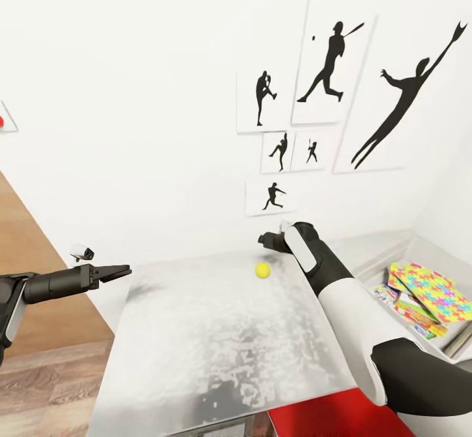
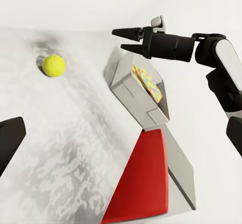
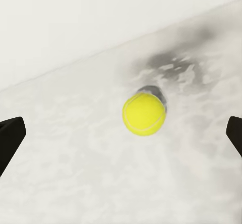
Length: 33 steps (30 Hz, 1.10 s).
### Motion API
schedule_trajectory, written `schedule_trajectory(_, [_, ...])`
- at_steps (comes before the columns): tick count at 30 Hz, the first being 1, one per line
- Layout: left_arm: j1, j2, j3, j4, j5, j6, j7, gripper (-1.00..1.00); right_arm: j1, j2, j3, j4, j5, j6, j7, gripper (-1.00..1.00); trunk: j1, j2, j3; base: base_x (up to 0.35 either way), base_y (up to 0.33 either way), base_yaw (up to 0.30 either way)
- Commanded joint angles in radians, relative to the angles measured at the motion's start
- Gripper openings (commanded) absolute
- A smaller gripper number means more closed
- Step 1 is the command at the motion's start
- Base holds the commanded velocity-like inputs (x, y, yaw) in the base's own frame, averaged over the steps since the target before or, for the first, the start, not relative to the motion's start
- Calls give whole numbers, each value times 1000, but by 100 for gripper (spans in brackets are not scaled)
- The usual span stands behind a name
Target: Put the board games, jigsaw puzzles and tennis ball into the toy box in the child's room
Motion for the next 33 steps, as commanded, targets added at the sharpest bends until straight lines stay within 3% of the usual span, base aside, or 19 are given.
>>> schedule_trajectory(1, [-1, 0, 0, 0, -1, 11, -4, 100, -1, 0, 3, -2, -10, 1, -10, 100, 1, -2, -4, 0, 0, 0])
schedule_trajectory(22, [4, -1, -7, -39, 19, 17, -4, 100, 0, -10, 8, -86, -11, 9, -9, 100, 1, -2, -38, 0, 0, 0])
schedule_trajectory(25, [27, 0, -11, -86, 55, 23, -4, 100, 0, -8, 8, -88, -11, 10, -9, 100, 1, -2, -43, 0, 0, 0])
schedule_trajectory(28, [71, 0, -21, -178, 138, 44, -4, 100, 0, -6, 9, -89, -11, 9, -10, 100, 1, -2, -48, 0, 0, 0])
schedule_trajectory(29, [99, 1, -27, -223, 185, 52, -4, 100, 0, -5, 12, -89, -11, 9, -10, 100, 1, -2, -49, 0, 0, 0])
schedule_trajectory(33, [150, 3, -35, -297, 267, 63, -4, 100, 0, -3, 47, -90, -11, 7, -11, 100, 1, -2, -56, 0, 0, 0])
